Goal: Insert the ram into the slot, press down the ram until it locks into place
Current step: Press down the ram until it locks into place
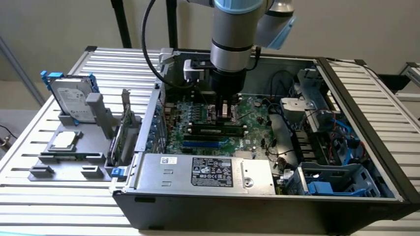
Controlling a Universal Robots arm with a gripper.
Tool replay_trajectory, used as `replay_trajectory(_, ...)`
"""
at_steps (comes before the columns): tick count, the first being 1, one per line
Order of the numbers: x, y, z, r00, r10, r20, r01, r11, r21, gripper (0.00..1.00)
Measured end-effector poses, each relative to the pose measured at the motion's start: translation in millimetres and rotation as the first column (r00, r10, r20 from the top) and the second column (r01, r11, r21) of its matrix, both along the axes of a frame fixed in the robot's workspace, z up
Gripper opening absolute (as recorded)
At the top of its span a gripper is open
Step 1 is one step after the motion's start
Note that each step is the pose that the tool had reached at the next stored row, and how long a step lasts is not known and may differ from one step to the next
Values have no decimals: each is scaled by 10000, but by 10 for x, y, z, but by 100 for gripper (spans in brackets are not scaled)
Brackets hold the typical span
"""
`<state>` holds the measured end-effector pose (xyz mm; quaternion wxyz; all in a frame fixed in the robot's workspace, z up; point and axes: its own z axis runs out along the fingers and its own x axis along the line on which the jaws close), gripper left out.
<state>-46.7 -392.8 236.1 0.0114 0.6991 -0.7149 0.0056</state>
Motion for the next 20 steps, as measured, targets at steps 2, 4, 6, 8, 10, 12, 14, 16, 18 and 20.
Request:
replay_trajectory(2, 3, 0, -12, 10000, 0, 0, 0, 10000, 0, 10)
replay_trajectory(4, 5, 0, -27, 10000, 0, 0, 0, 10000, -1, 10)
replay_trajectory(6, 5, 0, -45, 10000, 0, 0, 0, 10000, 0, 10)
replay_trajectory(8, 5, -1, -63, 10000, 1, -4, -1, 10000, -10, 10)
replay_trajectory(10, 5, 0, -84, 10000, 2, -2, -2, 10000, -2, 10)
replay_trajectory(12, 5, 0, -96, 10000, 1, -5, -1, 10000, -8, 10)
replay_trajectory(14, 5, 0, -95, 10000, 0, -3, 0, 10000, -5, 10)
replay_trajectory(16, 6, 3, -52, 10000, -1, -26, 1, 10000, 20, 10)
replay_trajectory(18, 5, -1, 28, 10000, 0, -64, 0, 10000, 3, 10)
replay_trajectory(20, 5, -3, 106, 10000, 0, -87, 0, 10000, 3, 10)
